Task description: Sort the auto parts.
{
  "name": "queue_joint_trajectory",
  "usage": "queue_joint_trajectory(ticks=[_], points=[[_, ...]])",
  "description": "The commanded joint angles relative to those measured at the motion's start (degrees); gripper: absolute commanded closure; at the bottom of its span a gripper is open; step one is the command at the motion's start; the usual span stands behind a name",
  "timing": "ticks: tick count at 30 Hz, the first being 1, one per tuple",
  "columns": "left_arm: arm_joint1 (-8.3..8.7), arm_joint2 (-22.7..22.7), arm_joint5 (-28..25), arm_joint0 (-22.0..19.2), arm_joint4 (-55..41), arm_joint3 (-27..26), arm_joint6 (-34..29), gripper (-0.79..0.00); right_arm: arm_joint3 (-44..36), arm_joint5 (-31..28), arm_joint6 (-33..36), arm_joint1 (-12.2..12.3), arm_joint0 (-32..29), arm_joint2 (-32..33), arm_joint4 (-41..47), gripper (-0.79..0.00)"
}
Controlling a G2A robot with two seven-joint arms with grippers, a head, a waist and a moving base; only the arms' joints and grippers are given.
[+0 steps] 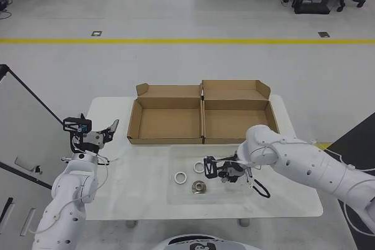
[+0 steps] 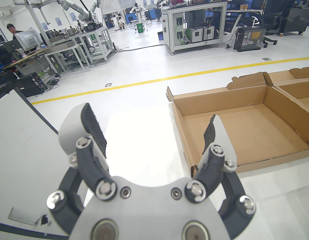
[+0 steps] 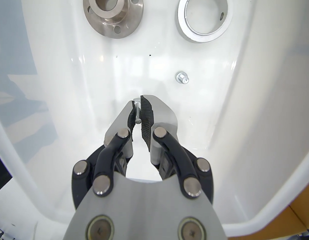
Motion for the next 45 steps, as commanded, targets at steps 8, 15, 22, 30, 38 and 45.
queue_joint_trajectory(ticks=[8,15,22,30,38,45], points=[[0.00,0.00,0.00,0.00,0.00,0.00,0.00,-0.785,-7.61,-1.30,0.11,2.54,1.06,5.54,2.34,0.000],[0.00,0.00,0.00,0.00,0.00,0.00,0.00,-0.785,-13.99,-3.40,-0.80,5.53,-0.28,10.63,6.34,0.000],[0.00,0.00,0.00,0.00,0.00,0.00,0.00,-0.785,-16.73,-7.61,-3.59,7.78,-0.43,15.19,8.97,0.000],[0.00,0.00,0.00,0.00,0.00,0.00,0.00,-0.785,-12.56,-11.94,-7.93,7.37,3.10,16.58,9.64,0.000],[0.00,0.00,0.00,0.00,0.00,0.00,0.00,-0.785,-5.50,-14.58,-11.59,2.66,10.01,13.58,11.27,0.000],[0.00,0.00,0.00,0.00,0.00,0.00,0.00,-0.785,0.51,-16.94,-14.95,-1.62,14.97,10.59,18.50,0.000]])
